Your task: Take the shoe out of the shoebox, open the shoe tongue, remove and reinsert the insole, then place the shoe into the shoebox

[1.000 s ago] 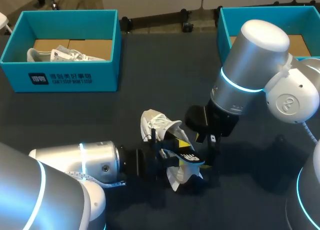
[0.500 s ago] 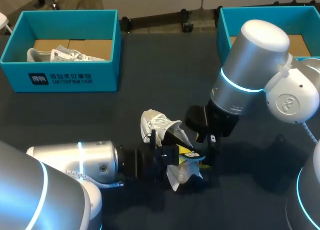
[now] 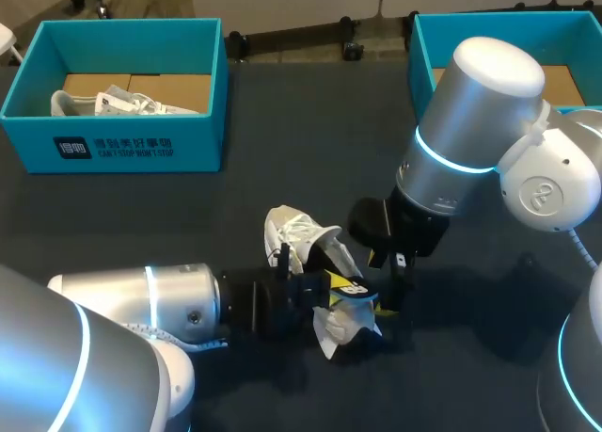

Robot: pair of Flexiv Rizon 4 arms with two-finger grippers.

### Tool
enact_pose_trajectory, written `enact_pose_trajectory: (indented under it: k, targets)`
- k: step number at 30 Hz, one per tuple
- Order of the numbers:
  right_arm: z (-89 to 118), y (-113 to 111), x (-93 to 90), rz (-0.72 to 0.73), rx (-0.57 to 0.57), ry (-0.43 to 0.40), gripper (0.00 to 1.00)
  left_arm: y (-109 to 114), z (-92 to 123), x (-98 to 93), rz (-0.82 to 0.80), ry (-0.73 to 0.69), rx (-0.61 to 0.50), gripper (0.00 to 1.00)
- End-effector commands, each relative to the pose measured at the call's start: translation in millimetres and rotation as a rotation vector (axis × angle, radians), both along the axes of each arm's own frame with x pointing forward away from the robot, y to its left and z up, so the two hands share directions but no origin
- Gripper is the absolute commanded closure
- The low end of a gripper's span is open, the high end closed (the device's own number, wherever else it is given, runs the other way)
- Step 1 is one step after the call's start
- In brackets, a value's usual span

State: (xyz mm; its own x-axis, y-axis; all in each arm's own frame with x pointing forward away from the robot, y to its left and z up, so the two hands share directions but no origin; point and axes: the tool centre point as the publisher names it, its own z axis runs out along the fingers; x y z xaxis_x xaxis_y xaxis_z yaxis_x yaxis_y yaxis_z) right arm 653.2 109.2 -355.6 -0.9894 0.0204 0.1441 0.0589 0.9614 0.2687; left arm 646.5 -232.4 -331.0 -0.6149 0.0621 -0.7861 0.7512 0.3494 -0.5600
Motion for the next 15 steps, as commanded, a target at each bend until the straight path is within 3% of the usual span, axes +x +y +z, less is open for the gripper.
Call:
enact_pose_trajectory:
  k: [1,13,15]
  targets:
    - [-1.2,1.2,-0.4,-0.001,-0.002,-0.001,0.0,-5.4,-6.7,6.1,0.012,-0.004,0.023,1.0]
    - [-1.2,1.2,-0.4,-0.001,-0.002,-0.001,0.0,0.0,-13.1,14.7,0.027,-0.018,0.058,1.0]
    - [-1.2,1.2,-0.4,-0.001,-0.002,-0.001,0.0,0.7,-10.6,11.6,0.022,-0.008,0.045,0.79]
